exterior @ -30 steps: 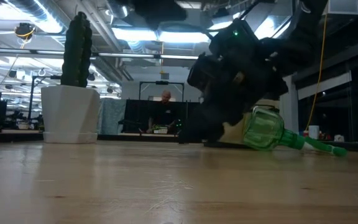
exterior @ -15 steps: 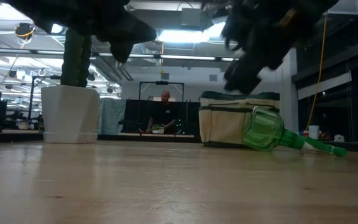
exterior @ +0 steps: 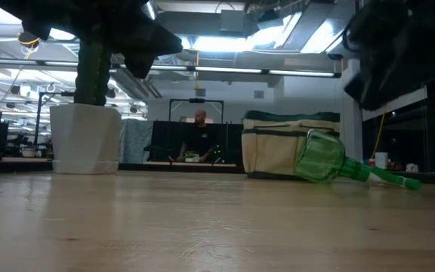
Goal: Pick & Place Garden tools in Gardening bag
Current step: Put the green spray bottle into the brown gardening bag
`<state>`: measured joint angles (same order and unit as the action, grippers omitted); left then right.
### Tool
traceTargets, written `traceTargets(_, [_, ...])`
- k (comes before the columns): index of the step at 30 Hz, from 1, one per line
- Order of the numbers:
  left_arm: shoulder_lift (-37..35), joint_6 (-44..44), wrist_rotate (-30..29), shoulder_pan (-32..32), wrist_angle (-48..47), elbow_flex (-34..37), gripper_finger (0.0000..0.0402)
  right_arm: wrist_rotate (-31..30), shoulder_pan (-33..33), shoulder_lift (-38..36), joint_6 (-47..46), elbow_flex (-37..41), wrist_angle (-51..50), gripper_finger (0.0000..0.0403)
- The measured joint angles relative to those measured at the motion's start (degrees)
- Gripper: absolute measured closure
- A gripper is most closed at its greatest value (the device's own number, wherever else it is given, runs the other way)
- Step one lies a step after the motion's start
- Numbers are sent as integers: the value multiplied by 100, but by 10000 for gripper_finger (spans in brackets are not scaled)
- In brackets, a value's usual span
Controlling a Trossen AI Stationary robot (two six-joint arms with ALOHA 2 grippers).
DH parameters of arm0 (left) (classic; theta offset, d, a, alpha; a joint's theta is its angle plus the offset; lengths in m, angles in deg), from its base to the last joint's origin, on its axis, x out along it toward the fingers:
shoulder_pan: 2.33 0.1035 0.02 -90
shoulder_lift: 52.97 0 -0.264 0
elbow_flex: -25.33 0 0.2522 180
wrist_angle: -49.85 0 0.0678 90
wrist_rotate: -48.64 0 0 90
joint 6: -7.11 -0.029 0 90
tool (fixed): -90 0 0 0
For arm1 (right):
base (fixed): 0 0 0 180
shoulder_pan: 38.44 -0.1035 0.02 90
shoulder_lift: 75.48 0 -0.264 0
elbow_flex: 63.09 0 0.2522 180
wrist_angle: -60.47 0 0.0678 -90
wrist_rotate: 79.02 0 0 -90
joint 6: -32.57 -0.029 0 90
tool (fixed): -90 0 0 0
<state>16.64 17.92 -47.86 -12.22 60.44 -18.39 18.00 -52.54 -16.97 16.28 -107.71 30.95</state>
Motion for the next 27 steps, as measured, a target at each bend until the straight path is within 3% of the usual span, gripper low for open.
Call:
traceTargets(7, [91,-64,-111,39,-6,0,370,-107,-36,-2,-1028,426,485,236])
traceTargets(16, [89,-93,-332,209,6,0,370,-105,-36,66,-1157,429,964,236])
traceTargets(21, [89,-94,-334,234,-32,0,370,-376,-36,68,-1068,429,920,236])
traceTargets(27, [89,-84,-334,234,-43,0,370,-551,-38,71,4,429,-15,236])
